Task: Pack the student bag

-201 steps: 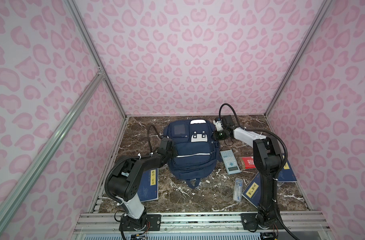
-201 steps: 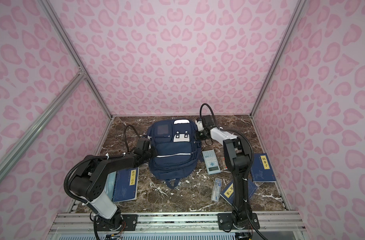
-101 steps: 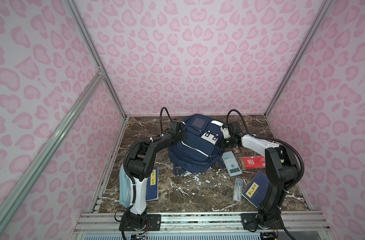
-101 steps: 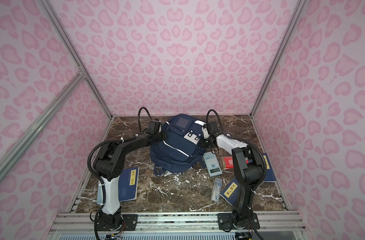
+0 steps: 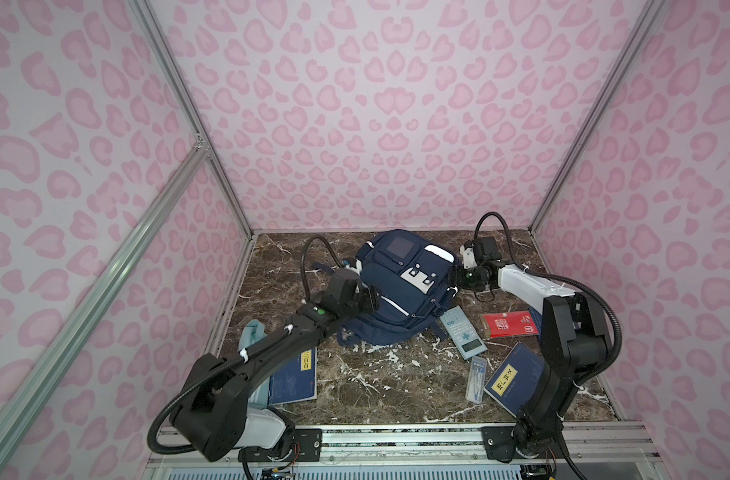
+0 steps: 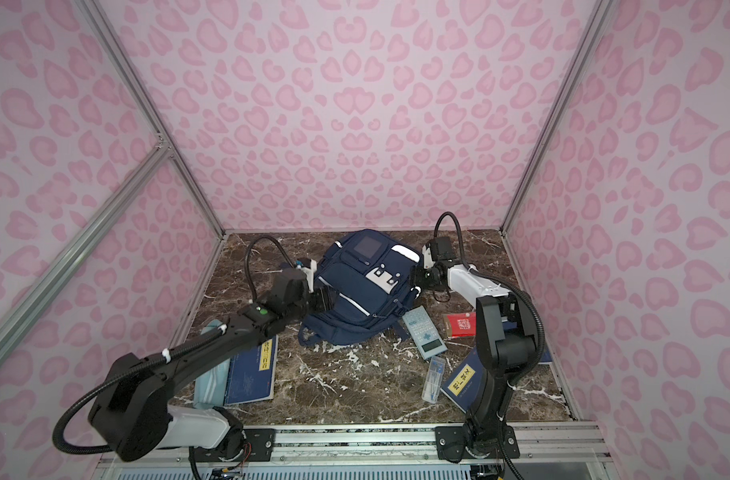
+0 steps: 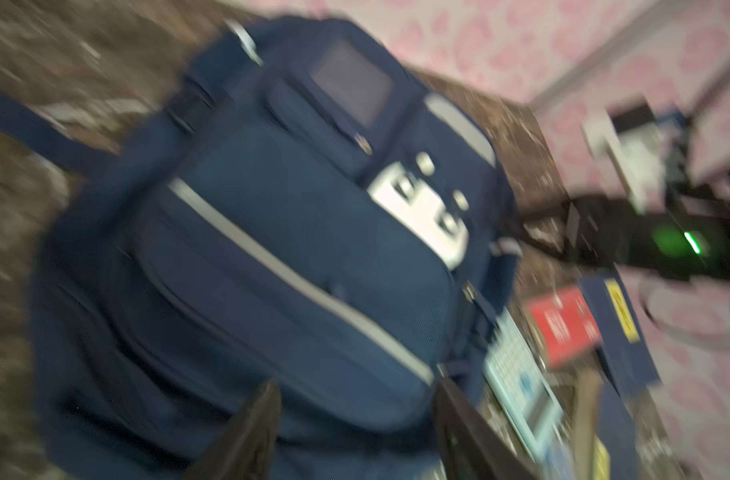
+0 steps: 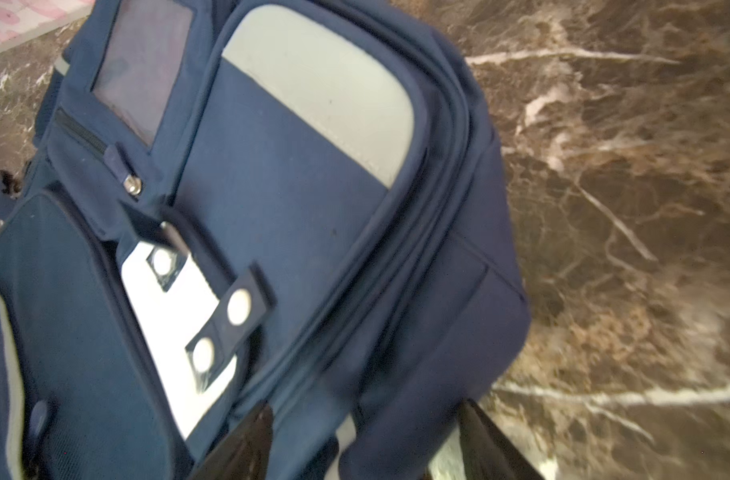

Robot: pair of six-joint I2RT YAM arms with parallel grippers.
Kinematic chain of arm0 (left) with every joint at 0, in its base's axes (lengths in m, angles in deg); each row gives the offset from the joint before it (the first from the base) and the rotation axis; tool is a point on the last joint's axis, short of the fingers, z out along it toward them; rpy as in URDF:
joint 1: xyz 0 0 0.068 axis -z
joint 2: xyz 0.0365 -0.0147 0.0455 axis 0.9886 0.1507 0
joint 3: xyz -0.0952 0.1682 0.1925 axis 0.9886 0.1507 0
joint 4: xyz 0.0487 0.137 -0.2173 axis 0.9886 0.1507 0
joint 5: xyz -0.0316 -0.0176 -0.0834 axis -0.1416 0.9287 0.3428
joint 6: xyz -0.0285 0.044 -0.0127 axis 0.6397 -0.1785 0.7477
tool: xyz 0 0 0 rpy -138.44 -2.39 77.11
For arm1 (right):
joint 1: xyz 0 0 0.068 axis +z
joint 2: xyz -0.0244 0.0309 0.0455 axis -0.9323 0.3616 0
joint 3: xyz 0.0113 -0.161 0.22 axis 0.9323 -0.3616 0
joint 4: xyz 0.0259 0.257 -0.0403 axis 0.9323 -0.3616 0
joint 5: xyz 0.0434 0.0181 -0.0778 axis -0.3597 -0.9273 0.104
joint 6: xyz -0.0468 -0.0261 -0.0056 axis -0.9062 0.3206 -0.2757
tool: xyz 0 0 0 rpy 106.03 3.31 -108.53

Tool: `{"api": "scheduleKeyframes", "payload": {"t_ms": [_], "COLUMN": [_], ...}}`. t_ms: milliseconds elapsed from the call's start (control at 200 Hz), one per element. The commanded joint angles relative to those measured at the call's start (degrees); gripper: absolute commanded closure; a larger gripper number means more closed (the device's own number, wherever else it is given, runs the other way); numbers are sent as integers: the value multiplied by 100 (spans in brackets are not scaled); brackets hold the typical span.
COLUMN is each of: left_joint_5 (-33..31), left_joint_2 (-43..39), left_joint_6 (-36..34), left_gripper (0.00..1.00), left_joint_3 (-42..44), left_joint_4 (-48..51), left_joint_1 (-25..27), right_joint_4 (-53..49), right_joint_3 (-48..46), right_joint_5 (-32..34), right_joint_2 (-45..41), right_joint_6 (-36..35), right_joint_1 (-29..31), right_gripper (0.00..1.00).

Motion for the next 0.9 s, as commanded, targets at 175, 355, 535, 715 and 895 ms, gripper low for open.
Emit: {"api": "scheduleKeyframes", "payload": {"t_ms": [175, 355, 535, 715, 895], "left_joint_5": [-806, -856, -862, -862, -779], "left_joint_2": [246, 963, 1091, 1099, 470], "left_joint_6": [1445, 855, 474, 286, 152], "left_gripper": [62, 75, 76, 77, 70], "left_joint_3": [1487, 821, 457, 312, 459], "left_joint_4": [-1703, -1775, -1668, -1529, -1264], "left_joint_1": [803, 181, -416, -836, -935], "right_joint_4": [-207, -276, -590, -986, -697], "right_joint_3": [1, -316, -331, -509, -770], "right_joint_5": [-6, -162, -93, 134, 1189], "right_joint_2": [407, 227, -9, -496, -1410], "right_joint_6": [104, -78, -603, -977, -1835], "right_joint_1": [154, 275, 706, 1107, 1458], "right_gripper": [54, 70, 71, 66, 38]}}
